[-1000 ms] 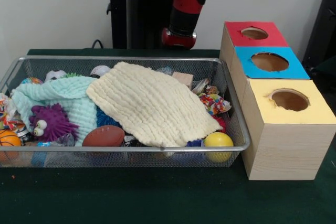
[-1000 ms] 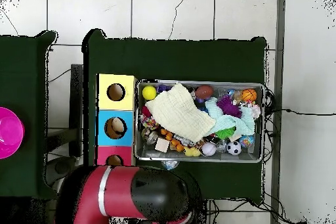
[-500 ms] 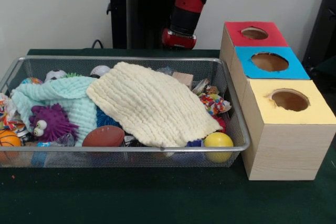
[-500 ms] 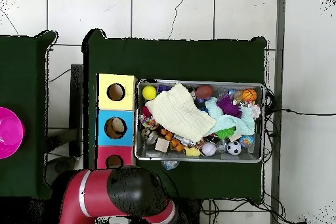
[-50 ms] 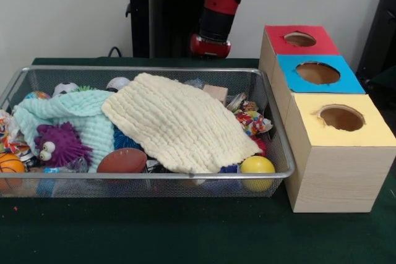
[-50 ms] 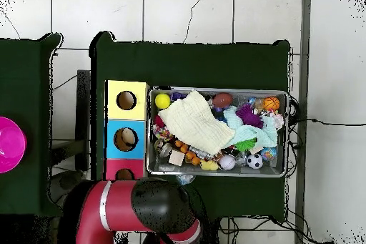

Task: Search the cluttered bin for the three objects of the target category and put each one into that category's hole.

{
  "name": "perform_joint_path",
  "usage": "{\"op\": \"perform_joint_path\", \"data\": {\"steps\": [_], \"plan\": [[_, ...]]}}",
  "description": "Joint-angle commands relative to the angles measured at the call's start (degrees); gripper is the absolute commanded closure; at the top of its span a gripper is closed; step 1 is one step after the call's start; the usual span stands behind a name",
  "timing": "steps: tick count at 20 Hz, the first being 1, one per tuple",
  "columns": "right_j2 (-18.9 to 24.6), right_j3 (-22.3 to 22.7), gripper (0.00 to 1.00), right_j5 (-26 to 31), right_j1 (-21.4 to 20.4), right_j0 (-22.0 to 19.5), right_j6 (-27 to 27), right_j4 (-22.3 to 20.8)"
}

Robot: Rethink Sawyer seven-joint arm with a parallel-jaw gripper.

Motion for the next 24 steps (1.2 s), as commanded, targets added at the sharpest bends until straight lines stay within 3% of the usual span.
{"op": "perform_joint_path", "data": {"steps": [1, 10, 18, 24], "plan": [[1.7, -13.4, 0.00, 1.4, 0.6, -5.7, 12.1, 1.7], [3.1, -15.5, 0.00, 7.0, -0.3, -7.9, 10.0, -2.2], [4.2, -16.5, 0.00, 6.5, 0.1, -10.2, 10.7, -5.4], [3.5, -20.4, 0.00, 5.4, 1.4, -17.1, 9.3, -15.6]]}}
